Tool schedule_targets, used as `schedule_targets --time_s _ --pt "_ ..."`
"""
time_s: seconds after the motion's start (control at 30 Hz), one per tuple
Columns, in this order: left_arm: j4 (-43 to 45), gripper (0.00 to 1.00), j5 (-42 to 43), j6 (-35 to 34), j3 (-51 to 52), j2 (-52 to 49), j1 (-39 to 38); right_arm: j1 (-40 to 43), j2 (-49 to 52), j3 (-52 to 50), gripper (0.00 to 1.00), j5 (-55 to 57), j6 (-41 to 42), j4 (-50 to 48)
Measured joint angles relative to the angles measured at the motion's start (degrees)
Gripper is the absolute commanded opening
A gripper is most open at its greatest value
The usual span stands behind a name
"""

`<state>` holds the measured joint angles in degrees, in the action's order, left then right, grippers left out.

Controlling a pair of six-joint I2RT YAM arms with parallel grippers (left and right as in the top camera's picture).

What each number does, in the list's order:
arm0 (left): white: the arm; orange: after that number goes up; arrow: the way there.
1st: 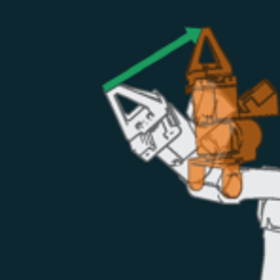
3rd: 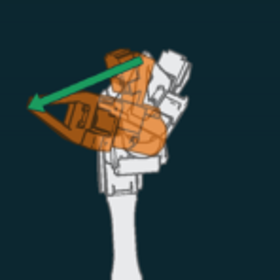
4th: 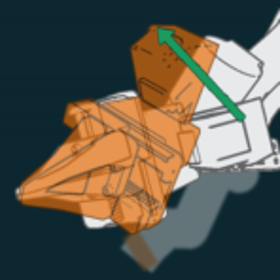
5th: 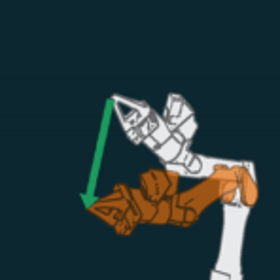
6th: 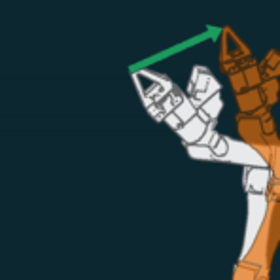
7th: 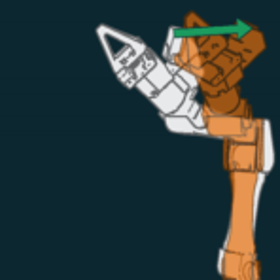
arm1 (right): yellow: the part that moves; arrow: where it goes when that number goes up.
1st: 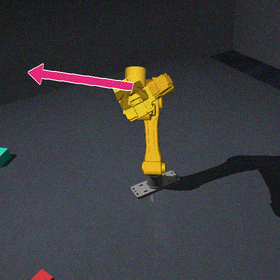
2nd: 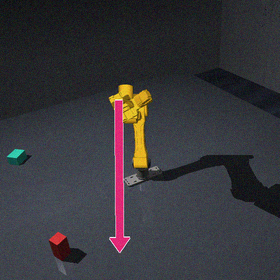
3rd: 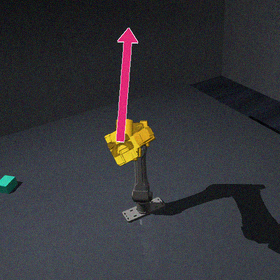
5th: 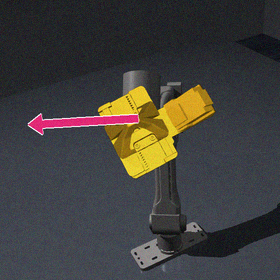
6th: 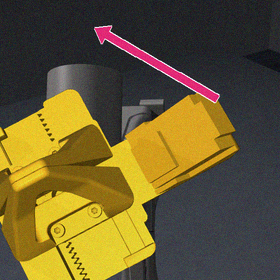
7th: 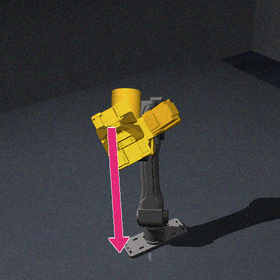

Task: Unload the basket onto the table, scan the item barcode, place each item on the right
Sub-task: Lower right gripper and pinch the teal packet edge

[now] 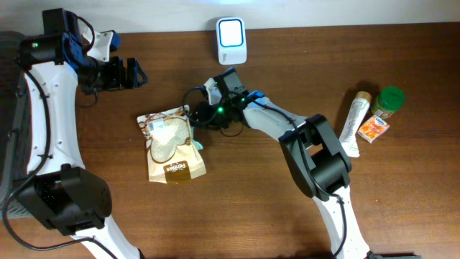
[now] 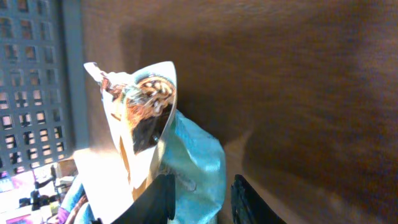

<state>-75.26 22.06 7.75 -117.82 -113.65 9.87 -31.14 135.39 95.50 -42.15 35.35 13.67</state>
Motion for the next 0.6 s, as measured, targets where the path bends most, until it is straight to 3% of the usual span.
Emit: schedule_targets --time_s 0.07,0.1,0.13,0.17,0.43,0.6 --pt "0.0 0.99 0.0 0.0 0.0 0.0 0.0 -0.8 0.0 0.0 0.21 -0.4 0.7 -1.0" --pt "0.0 0.99 0.0 0.0 0.0 0.0 0.0 -1.2 0.0 0.0 0.17 -0.7 1.0 -1.2" --pt "0.0 0.99 0.0 0.0 0.0 0.0 0.0 -1.7 0.0 0.0 0.06 -0.8 1.1 -1.4" --pt "0.0 0.99 0.0 0.0 0.0 0.0 0.0 -2.1 0.0 0.0 0.04 -1.0 1.2 -1.4" --pt "0.0 0.99 0.0 0.0 0.0 0.0 0.0 -1.9 0.0 0.0 0.04 -3.0 -0.7 1.9" --pt "0.0 0.99 0.0 0.0 0.0 0.0 0.0 2.9 -1.4 0.1 0.04 -2.8 -8.7 15.7"
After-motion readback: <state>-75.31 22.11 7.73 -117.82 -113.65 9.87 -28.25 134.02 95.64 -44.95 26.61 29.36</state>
